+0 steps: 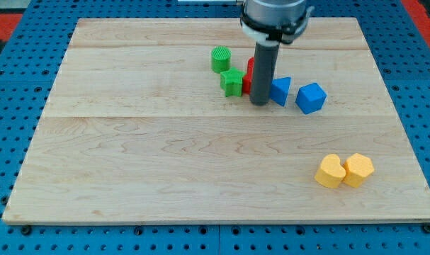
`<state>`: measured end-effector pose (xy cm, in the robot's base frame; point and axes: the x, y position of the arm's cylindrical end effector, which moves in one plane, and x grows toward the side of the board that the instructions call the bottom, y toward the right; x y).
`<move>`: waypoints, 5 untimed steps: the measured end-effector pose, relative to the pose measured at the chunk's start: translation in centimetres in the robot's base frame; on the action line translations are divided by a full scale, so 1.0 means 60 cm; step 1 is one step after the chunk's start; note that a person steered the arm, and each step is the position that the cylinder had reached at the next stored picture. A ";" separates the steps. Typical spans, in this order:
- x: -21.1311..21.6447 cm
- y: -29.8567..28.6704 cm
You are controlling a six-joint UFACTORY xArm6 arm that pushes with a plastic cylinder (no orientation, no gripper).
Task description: Slide the green circle parallel to the left of the red circle
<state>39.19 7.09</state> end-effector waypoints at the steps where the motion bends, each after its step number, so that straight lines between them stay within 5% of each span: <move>1: -0.063 0.000; 2: -0.102 0.000; 5: -0.208 -0.261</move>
<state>26.74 -8.58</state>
